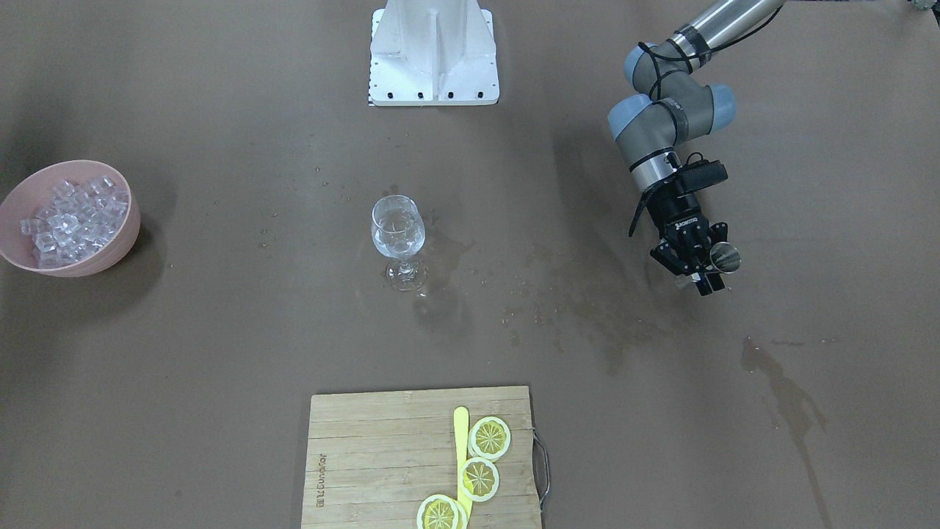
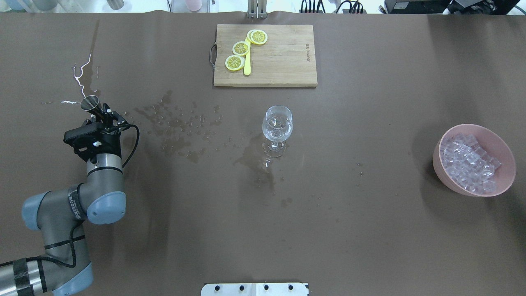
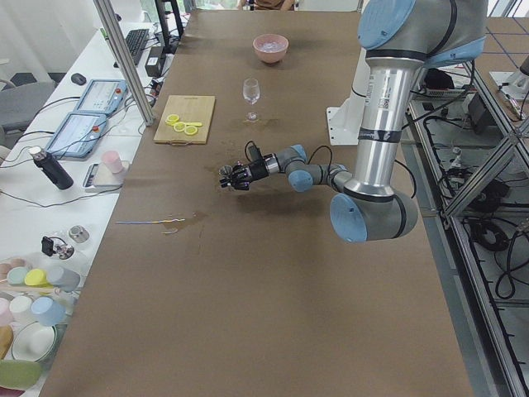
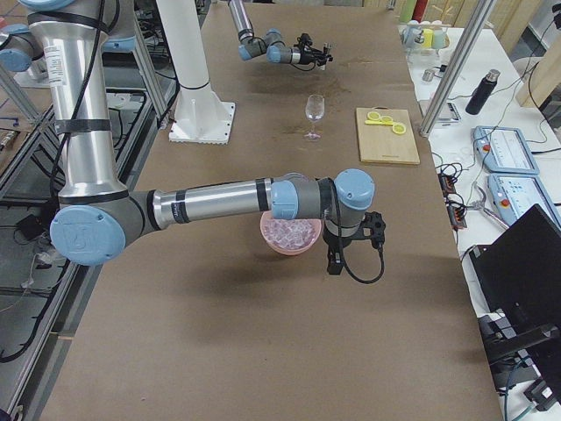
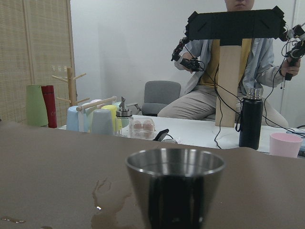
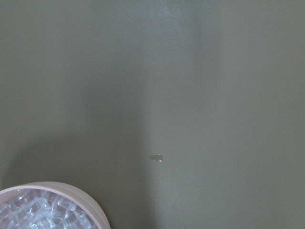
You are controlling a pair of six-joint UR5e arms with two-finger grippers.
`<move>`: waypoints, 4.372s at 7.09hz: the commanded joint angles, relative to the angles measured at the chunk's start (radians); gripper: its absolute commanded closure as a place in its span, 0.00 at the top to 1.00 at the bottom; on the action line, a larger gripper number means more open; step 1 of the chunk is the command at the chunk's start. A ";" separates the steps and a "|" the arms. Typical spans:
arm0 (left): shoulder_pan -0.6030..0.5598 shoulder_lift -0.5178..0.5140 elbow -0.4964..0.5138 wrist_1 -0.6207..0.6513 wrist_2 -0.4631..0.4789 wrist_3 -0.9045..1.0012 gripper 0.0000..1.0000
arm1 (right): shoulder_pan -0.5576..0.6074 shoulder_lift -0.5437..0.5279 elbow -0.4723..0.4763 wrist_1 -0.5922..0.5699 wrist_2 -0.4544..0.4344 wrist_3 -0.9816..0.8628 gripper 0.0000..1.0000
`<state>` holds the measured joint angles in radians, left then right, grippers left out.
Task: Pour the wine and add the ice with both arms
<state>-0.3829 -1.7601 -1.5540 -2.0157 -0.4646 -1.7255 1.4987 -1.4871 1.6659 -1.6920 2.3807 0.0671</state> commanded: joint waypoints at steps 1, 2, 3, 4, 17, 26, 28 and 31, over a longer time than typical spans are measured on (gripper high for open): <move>0.012 -0.004 0.026 0.000 0.004 -0.016 0.00 | 0.000 -0.001 0.000 0.000 0.000 0.000 1.00; 0.015 -0.004 0.032 0.000 0.015 -0.017 0.00 | 0.000 -0.001 0.000 0.000 0.000 0.000 1.00; 0.019 -0.004 0.035 0.000 0.018 -0.041 0.00 | 0.000 0.001 -0.001 0.000 0.000 -0.001 1.00; 0.022 -0.004 0.032 0.000 0.018 -0.042 0.15 | 0.000 -0.001 -0.002 0.000 0.000 -0.001 1.00; 0.177 0.171 -0.260 0.003 0.018 -0.025 0.98 | 0.000 -0.004 0.012 0.000 0.011 0.000 1.00; -0.466 0.291 -0.758 0.268 -1.123 0.979 0.98 | -0.196 -0.018 0.325 0.002 0.003 0.218 1.00; -0.642 0.281 -0.662 0.278 -1.390 1.148 0.98 | -0.285 -0.041 0.341 0.055 -0.055 0.285 1.00; -0.943 0.180 -0.467 0.311 -1.646 1.484 0.98 | -0.403 -0.157 0.333 0.259 -0.188 0.335 1.00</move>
<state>-1.2258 -1.5622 -2.0830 -1.7112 -2.0565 -0.3826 1.1460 -1.6128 2.0008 -1.4848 2.2505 0.3967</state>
